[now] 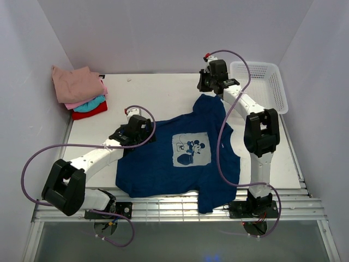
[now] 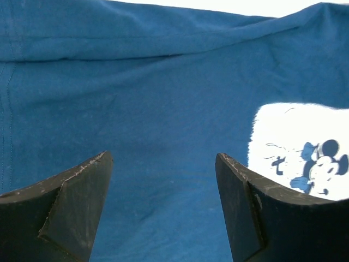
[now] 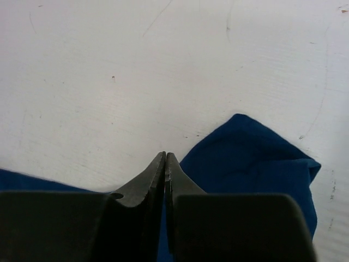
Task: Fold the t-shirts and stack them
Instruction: Flatten the tshirt out
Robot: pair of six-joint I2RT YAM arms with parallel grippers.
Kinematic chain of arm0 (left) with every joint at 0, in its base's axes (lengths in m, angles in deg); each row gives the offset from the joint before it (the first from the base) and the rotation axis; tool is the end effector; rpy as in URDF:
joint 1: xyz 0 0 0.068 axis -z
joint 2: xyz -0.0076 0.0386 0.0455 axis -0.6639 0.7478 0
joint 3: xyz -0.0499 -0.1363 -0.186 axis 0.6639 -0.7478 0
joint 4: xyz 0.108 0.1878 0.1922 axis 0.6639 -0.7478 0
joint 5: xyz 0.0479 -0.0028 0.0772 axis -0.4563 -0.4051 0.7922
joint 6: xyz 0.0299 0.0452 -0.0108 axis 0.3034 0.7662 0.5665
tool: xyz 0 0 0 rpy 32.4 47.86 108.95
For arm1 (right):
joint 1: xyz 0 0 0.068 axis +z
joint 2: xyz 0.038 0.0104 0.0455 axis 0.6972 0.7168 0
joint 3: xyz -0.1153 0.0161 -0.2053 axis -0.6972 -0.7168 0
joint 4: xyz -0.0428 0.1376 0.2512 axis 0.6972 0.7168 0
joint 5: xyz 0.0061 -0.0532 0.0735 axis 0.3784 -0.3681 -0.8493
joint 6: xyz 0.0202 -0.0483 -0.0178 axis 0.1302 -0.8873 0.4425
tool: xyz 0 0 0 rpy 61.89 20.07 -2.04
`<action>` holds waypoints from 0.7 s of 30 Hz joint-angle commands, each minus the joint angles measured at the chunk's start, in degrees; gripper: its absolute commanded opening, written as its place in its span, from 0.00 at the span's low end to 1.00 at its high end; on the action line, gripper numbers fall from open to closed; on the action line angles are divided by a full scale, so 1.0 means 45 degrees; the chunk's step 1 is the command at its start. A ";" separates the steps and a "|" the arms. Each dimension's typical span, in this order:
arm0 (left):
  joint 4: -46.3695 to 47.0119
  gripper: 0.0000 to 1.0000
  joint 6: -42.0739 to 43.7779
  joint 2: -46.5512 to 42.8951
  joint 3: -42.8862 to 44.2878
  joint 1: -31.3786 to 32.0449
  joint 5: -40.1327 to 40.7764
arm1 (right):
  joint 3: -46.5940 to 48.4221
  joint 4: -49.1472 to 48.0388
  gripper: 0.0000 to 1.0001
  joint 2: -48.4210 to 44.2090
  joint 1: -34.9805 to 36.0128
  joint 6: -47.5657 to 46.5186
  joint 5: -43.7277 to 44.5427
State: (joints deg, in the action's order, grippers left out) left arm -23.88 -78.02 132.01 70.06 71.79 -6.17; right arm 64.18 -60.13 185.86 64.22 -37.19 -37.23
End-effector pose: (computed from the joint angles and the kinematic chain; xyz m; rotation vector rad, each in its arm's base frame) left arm 0.2703 -0.1456 0.1598 -0.2491 2.3704 -0.2237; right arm 0.4797 0.1776 0.2287 -0.2001 2.1043 0.4087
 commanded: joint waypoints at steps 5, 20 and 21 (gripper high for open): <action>0.1601 0.87 0.0190 0.0164 -0.0818 -0.0342 0.0255 | 0.0504 0.1314 0.08 0.1359 0.0065 -0.0428 0.1454; 0.3283 0.87 0.0287 0.2371 -0.0467 -0.1592 -0.0018 | 0.2905 0.3327 0.08 0.3897 0.0065 -0.1112 0.2573; 0.3341 0.87 0.0287 0.2566 -0.0273 -0.1670 -0.0154 | 0.3197 0.3444 0.08 0.4073 0.0065 -0.1112 0.2474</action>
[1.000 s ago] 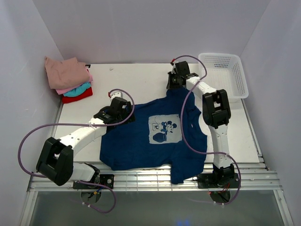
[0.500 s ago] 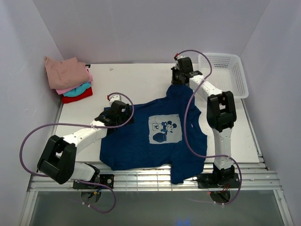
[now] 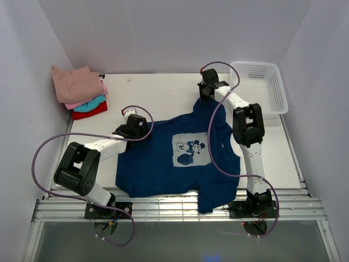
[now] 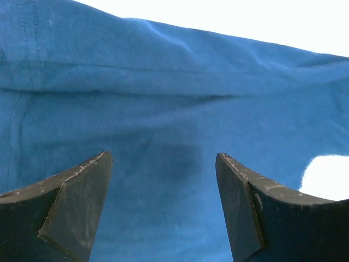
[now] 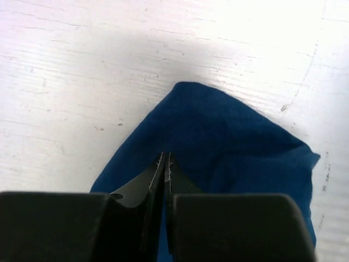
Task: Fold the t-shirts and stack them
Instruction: Flatten the tshirt out
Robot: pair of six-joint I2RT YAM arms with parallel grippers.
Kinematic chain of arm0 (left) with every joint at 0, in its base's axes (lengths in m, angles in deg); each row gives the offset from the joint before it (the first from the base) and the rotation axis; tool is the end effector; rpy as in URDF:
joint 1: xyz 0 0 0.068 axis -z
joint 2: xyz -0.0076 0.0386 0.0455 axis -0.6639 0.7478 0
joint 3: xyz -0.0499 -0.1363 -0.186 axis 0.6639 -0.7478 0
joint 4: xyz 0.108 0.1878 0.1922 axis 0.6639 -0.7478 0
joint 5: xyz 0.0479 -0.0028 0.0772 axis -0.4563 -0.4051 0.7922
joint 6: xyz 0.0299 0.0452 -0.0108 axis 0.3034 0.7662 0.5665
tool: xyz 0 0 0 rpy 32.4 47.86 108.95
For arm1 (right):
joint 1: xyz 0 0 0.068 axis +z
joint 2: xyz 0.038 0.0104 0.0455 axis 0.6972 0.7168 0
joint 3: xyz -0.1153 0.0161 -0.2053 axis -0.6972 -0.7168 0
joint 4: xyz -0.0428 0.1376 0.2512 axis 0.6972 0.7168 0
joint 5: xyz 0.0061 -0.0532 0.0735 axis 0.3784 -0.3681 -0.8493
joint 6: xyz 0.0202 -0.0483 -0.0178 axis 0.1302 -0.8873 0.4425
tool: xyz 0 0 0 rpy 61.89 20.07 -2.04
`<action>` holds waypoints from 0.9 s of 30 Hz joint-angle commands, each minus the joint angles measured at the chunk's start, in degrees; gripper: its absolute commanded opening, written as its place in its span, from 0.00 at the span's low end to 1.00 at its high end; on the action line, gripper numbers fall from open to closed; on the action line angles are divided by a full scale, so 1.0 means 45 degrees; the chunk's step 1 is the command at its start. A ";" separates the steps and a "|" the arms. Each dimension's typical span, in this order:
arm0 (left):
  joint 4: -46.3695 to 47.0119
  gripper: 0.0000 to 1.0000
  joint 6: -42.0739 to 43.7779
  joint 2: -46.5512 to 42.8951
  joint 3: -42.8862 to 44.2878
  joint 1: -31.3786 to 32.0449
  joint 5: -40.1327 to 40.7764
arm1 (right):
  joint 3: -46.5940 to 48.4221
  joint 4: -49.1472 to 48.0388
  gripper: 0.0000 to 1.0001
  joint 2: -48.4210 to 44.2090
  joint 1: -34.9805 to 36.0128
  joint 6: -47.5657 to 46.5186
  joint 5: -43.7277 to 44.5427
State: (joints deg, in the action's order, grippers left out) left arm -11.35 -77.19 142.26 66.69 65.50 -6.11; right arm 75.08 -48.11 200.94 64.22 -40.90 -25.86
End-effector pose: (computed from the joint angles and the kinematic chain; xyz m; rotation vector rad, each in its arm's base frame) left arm 0.2933 -0.1189 0.1041 -0.3603 2.3673 -0.1518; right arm 0.5055 0.1791 0.1472 -0.1902 2.3577 0.0870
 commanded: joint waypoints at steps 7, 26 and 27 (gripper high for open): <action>0.0520 0.86 0.0063 0.2416 0.1413 -0.0916 -0.0696 | 0.2705 0.1612 0.08 0.2382 0.0046 -0.0188 -0.0852; -0.0164 0.86 0.0161 0.5582 0.4538 -0.1990 -0.1185 | 0.4565 -0.1821 0.09 0.3907 -0.1008 0.1998 -0.4716; -0.0183 0.86 0.0161 0.5641 0.4713 -0.2030 -0.1146 | 0.4585 -0.2230 0.10 0.3965 -0.1067 0.2096 -0.4837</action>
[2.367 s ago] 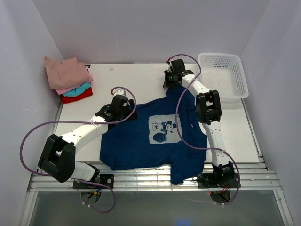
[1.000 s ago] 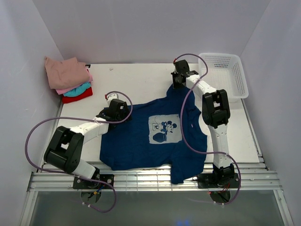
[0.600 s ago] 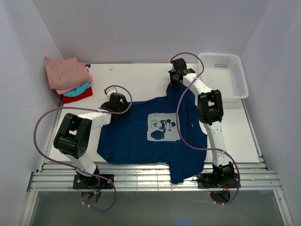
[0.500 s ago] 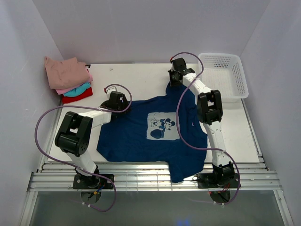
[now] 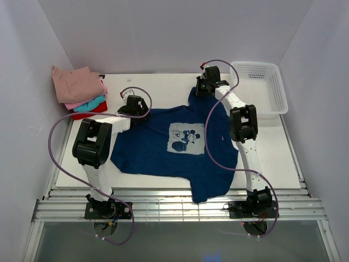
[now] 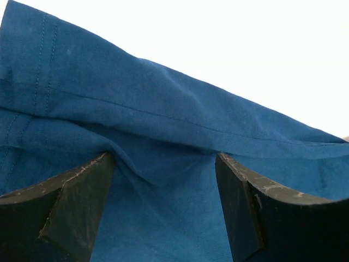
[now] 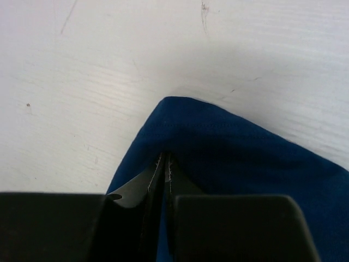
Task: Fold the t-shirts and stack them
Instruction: Flatten the tshirt out
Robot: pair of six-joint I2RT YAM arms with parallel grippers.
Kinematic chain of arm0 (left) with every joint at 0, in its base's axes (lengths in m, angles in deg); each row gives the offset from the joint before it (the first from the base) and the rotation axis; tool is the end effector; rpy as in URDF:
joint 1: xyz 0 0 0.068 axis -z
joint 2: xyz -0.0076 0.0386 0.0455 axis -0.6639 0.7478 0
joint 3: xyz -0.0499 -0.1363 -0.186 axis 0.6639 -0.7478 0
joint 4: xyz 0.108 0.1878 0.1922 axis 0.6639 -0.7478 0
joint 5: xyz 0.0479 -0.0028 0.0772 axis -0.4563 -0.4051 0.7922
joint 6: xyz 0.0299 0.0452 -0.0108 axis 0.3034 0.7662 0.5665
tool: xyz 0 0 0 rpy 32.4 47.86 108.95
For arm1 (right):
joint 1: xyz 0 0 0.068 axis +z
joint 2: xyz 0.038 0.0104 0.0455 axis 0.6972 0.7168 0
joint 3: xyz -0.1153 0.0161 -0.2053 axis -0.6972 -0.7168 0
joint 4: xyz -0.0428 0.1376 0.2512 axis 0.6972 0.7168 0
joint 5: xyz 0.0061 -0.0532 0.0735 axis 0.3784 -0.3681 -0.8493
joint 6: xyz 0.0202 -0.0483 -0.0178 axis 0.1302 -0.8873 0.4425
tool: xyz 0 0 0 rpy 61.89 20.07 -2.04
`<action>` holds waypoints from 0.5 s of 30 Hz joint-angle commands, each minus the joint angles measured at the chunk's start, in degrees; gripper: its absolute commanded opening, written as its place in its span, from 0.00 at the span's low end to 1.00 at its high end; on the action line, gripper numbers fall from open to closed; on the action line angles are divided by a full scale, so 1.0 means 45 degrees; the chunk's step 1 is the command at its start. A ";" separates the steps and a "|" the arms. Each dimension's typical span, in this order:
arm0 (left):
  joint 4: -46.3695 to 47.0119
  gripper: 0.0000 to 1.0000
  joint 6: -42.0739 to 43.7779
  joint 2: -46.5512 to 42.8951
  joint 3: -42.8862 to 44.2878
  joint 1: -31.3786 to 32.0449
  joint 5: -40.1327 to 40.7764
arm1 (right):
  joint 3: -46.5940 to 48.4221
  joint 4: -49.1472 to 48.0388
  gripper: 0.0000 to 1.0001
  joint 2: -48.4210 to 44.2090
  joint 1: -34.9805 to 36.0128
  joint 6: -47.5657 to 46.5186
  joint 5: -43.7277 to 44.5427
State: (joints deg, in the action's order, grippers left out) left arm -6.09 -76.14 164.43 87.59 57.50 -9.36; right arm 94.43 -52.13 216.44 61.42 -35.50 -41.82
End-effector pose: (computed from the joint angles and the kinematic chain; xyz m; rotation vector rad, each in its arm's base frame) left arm 0.3916 -0.1032 0.0919 -0.4784 2.2959 -0.1771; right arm 0.5573 0.1786 0.1286 -0.1624 2.2593 0.4579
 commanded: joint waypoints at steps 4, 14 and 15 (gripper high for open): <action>-0.1549 0.86 -0.0189 0.0951 0.0306 -0.0564 -0.0188 | 0.0111 -0.2393 0.10 0.0541 -0.0719 0.1306 -0.2051; -0.1258 0.88 -0.0463 -0.0586 -0.0298 -0.0819 0.0418 | -0.2558 -0.5006 0.21 -0.2224 -0.1052 0.1094 -0.3401; -0.1102 0.88 -0.0463 -0.0901 -0.0435 -0.0819 0.0417 | -0.2913 -0.5206 0.23 -0.2657 -0.1052 0.0764 -0.3421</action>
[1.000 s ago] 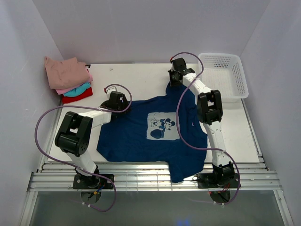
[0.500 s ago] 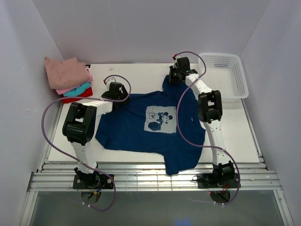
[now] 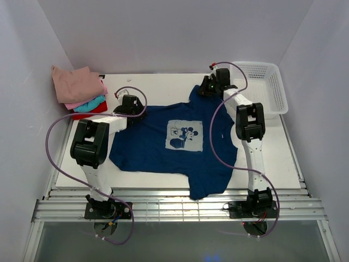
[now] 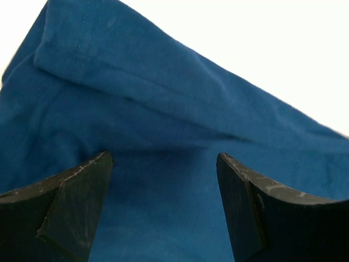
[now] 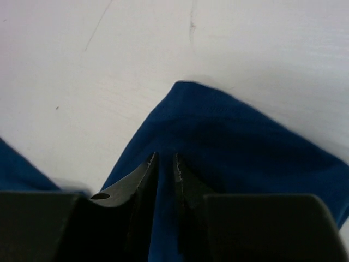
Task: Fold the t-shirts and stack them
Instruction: Flatten the tshirt out
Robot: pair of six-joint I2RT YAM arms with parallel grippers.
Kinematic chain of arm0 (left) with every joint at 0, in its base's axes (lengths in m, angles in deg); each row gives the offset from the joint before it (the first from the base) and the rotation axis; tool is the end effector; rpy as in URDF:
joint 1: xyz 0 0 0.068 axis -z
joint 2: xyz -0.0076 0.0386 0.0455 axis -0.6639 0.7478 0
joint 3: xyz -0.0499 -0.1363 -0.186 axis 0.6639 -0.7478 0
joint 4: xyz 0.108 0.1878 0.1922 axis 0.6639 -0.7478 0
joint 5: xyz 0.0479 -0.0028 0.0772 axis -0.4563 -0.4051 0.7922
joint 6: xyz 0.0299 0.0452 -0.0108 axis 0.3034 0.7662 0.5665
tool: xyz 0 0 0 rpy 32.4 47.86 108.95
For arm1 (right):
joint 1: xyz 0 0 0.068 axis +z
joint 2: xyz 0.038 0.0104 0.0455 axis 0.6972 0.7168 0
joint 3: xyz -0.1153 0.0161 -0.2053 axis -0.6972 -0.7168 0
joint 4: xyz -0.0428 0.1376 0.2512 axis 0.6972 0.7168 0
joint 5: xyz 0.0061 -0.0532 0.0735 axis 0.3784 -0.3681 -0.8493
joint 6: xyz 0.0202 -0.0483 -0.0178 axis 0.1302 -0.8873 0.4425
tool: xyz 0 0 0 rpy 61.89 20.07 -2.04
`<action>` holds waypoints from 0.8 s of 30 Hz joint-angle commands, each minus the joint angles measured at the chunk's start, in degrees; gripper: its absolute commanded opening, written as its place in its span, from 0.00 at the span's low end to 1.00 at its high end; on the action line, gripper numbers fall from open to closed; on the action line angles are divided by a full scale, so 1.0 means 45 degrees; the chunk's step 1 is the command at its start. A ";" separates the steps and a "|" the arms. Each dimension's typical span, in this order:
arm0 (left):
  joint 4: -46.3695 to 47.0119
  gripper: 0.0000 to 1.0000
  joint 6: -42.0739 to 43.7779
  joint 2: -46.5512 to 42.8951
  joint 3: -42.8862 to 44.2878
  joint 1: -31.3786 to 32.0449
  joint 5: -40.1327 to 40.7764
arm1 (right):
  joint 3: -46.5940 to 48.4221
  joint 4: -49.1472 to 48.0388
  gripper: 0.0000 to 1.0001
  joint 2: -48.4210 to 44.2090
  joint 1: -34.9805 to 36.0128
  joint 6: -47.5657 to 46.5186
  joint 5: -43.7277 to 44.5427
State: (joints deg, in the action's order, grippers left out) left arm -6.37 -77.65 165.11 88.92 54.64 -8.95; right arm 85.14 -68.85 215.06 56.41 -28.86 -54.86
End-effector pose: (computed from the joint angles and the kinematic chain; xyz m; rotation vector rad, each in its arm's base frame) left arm 0.4009 -0.0843 0.0942 -0.5677 2.2662 -0.1608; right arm 0.5676 0.1370 0.1104 -0.0962 2.1223 0.7336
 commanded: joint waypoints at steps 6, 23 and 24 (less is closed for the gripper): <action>-0.0432 0.91 -0.0284 -0.3337 -0.1123 -0.0163 0.0305 | -0.4203 -0.2526 0.36 -0.6140 0.0061 -0.1497 -0.0171; -0.1583 0.70 0.1864 -0.0394 0.2215 -0.0768 0.2376 | -1.0536 0.0364 0.24 -1.0499 0.0354 -0.2552 0.2818; -0.1777 0.70 0.1884 -0.0043 0.2333 -0.0865 0.2415 | -1.0714 0.0286 0.24 -1.0558 0.0373 -0.2494 0.2838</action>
State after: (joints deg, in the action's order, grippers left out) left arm -10.70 -71.37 163.38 96.51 51.79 -0.75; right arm 38.89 -69.77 168.31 57.66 -38.70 -45.01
